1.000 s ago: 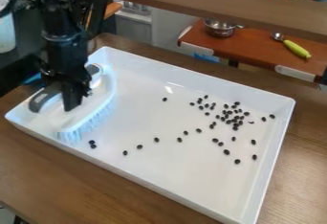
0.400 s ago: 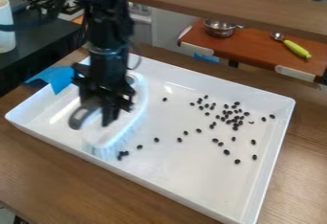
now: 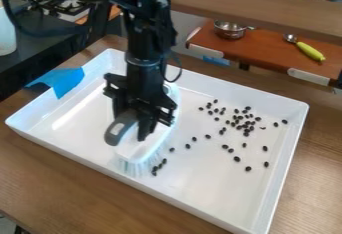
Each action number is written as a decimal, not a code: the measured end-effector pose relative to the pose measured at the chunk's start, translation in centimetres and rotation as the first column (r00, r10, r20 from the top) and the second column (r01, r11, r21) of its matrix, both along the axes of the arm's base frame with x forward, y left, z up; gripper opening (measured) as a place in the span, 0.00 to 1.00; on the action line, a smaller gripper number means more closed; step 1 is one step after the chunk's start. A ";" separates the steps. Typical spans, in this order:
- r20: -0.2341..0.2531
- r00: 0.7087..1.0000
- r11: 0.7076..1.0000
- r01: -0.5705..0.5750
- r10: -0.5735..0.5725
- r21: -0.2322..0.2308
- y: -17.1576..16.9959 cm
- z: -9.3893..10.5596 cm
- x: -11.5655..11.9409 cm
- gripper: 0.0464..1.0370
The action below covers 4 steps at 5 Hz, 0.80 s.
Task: Sweep into pile
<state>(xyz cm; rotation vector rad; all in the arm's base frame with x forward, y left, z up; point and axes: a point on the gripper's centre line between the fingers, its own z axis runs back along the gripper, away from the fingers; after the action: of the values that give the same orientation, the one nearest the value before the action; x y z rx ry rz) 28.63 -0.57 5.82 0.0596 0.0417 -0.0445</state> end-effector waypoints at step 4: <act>-0.082 0.997 0.994 -0.011 0.002 -0.110 -11.2 0.2 -0.4 0.44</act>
<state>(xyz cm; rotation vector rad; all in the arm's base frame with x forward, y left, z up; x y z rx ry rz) 28.27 -11.82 6.05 -0.0533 0.1213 -0.0424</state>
